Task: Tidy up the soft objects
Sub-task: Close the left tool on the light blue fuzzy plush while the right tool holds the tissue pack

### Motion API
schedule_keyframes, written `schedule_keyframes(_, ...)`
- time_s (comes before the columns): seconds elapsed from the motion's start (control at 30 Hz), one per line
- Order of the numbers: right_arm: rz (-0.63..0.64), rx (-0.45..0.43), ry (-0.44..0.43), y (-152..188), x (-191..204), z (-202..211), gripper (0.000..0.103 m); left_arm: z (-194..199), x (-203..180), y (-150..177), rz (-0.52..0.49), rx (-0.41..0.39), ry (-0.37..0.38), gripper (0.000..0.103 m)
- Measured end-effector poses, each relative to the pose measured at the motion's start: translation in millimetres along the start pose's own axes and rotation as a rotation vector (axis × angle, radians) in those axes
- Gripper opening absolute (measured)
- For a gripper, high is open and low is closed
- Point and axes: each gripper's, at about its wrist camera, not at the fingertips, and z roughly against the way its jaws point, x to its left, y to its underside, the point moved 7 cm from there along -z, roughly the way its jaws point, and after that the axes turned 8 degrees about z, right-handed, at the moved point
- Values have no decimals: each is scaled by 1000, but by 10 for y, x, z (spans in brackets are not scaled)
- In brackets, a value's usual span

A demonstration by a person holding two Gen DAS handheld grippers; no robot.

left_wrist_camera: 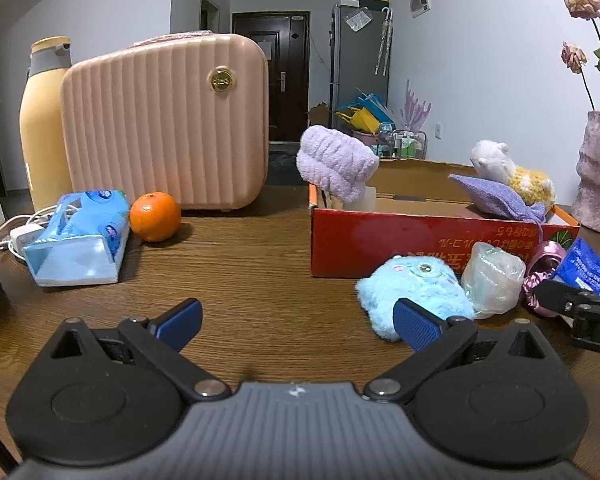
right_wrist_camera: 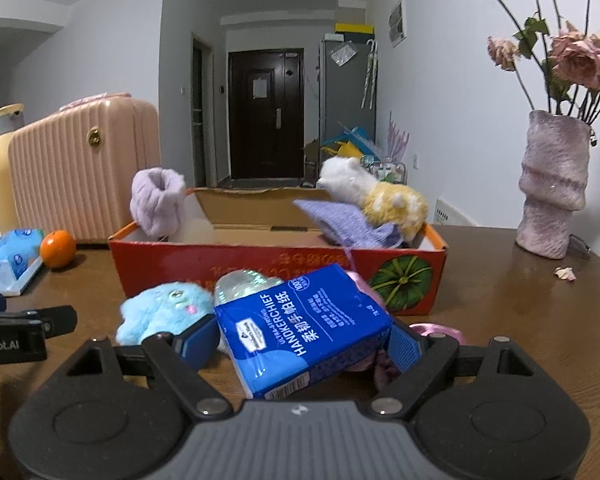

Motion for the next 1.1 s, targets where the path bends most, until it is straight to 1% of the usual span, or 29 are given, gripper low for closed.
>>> schedule_keyframes(0.6,-37,-69,87,-29,-662,42,87,-221,-520,5,-1,27,39,103)
schedule_keyframes(0.83,-45,-74,117,-17,-902,7,87,-353,-704,13,-13,47,45,103)
schedule_keyframes(0.93,-46,-74,129,-15,-986,-18,87,-429,-776,10,-19,59,35,103)
schedule_keyframes(1.1,-49,-67,145,-6,-1118,-89,87,-561,-848,26,-19,94,37,103)
